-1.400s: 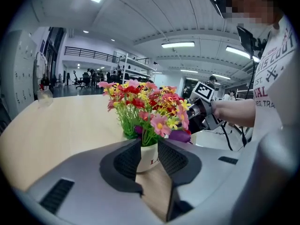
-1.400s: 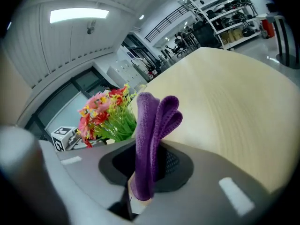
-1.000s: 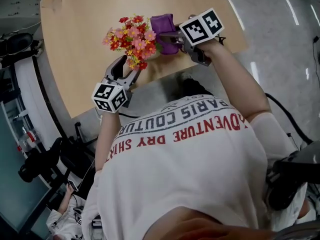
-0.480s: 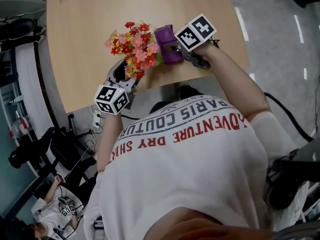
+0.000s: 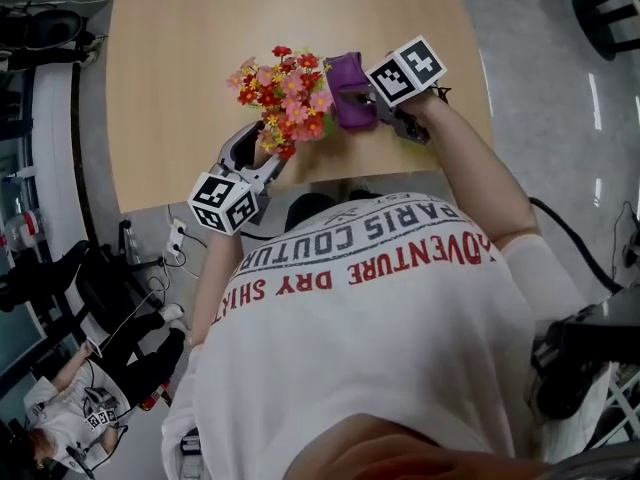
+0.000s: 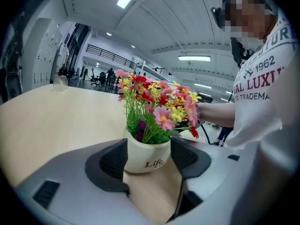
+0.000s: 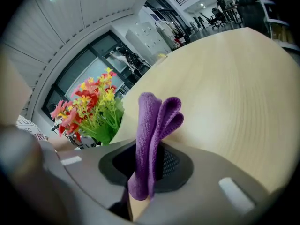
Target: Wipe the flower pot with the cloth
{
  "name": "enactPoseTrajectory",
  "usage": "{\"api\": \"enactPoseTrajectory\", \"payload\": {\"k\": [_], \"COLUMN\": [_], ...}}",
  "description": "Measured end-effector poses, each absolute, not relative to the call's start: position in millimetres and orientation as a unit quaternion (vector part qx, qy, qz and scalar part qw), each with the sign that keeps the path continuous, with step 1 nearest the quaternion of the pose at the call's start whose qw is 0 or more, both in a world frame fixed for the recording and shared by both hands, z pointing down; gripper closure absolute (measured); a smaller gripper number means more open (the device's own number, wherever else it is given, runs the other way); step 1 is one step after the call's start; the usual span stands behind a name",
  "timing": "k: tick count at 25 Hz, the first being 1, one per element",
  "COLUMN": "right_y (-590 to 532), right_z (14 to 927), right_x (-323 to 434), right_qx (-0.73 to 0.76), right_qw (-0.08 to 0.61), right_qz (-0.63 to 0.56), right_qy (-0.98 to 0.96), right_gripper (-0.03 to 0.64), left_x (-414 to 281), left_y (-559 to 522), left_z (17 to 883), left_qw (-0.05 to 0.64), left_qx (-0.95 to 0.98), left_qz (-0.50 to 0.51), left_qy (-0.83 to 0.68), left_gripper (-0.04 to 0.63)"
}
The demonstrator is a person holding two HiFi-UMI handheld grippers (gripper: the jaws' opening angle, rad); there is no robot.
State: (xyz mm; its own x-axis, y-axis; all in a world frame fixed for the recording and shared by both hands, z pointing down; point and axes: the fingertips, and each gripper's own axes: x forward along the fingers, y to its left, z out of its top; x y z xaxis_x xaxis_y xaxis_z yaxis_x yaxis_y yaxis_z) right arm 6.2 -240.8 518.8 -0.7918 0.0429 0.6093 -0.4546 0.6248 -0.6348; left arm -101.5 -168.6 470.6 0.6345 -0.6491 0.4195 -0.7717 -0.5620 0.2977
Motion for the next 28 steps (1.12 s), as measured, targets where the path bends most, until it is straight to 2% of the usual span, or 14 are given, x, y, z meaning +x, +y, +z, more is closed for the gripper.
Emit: {"api": "enactPoseTrajectory", "payload": {"k": [10,21,28], "right_y": [-277.5,-251.0,-221.7], "right_z": [496.5,496.1,497.5], "right_x": [-14.0,-30.6,-17.8], "right_qx": [0.131,0.081,0.083], "right_qw": [0.22,0.226,0.228], "right_qz": [0.428,0.432,0.435], "right_qy": [-0.867,-0.869,-0.867], "right_gripper": [0.559,0.56,0.559], "left_x": [-85.2,-81.1,-90.2], "left_y": [-144.9,-150.4,-161.5], "left_z": [480.4,484.8,489.3], "left_qw": [0.262,0.276,0.26], "left_qx": [0.841,0.841,0.867], "left_qz": [0.121,0.114,0.151], "left_qy": [-0.458,-0.451,-0.398], "left_gripper": [0.324,0.324,0.324]}}
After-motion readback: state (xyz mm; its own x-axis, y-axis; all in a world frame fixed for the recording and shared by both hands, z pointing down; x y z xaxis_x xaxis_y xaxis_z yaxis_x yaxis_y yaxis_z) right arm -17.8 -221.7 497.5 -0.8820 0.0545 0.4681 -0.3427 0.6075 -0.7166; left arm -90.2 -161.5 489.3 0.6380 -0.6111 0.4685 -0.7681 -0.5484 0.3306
